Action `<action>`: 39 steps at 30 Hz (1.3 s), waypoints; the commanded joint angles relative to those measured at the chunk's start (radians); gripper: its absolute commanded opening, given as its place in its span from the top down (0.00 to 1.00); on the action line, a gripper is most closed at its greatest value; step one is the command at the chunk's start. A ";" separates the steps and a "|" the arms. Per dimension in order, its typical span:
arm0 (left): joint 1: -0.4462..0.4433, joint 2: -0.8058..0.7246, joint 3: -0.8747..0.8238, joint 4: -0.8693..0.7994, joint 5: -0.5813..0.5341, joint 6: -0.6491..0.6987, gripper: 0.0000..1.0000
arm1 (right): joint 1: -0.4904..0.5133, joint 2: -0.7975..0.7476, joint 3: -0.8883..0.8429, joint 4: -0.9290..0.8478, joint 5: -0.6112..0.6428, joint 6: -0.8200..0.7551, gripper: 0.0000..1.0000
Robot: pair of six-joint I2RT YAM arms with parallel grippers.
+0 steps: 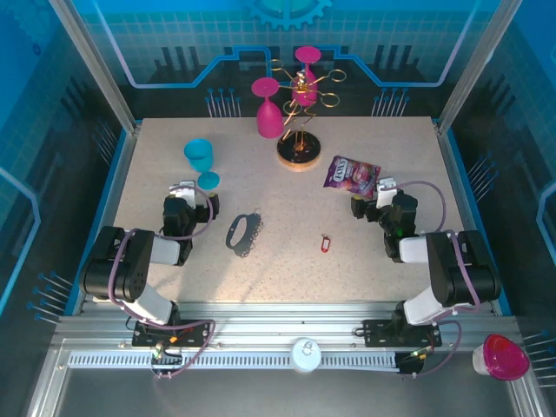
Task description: Put the keys on the keyring
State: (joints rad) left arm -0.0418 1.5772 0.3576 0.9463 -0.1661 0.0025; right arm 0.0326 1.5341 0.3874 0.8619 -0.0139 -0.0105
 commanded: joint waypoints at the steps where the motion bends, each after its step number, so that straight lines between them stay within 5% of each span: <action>1: 0.007 -0.020 0.018 -0.001 0.019 0.010 0.01 | 0.011 0.006 0.019 0.010 0.013 0.001 0.00; 30: 0.028 -0.023 0.024 -0.015 0.055 -0.004 0.01 | 0.006 0.004 0.015 0.016 0.004 0.008 0.01; 33: 0.028 -0.110 0.008 -0.057 0.010 -0.016 0.01 | 0.006 -0.055 0.006 -0.004 0.046 0.019 0.05; 39: 0.028 -0.387 0.078 -0.343 -0.079 -0.082 0.01 | 0.027 -0.306 0.085 -0.372 0.100 0.048 0.06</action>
State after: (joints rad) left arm -0.0223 1.2884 0.3862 0.7303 -0.1967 -0.0280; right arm 0.0353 1.3251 0.4164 0.6621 0.0418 0.0055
